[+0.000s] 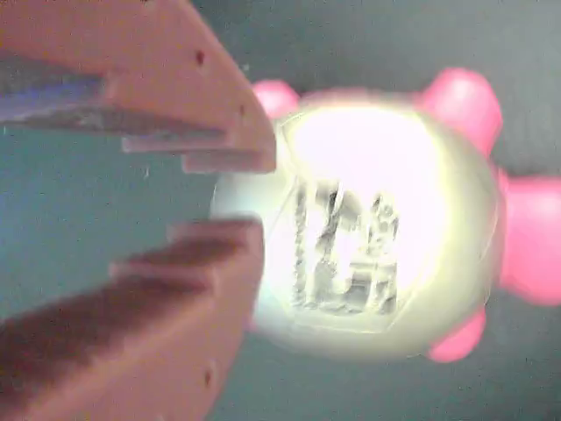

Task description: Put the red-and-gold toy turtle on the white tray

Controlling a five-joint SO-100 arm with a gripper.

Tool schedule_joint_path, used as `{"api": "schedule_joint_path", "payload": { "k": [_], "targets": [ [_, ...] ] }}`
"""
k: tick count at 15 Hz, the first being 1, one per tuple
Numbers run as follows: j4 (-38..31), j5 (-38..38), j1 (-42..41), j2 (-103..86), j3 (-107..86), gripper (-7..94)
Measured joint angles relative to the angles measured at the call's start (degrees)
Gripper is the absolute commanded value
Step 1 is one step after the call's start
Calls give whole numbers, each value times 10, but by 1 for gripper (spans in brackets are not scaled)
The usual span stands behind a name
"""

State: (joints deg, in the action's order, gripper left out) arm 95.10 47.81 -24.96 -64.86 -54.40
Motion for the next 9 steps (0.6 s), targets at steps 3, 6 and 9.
{"api": "schedule_joint_path", "payload": {
  "k": [3,6,9],
  "targets": [
    [21,0,-9,9,4,39],
    [32,9,-20,11,13,50],
    [46,9,-28,40,13,50]
  ]
}}
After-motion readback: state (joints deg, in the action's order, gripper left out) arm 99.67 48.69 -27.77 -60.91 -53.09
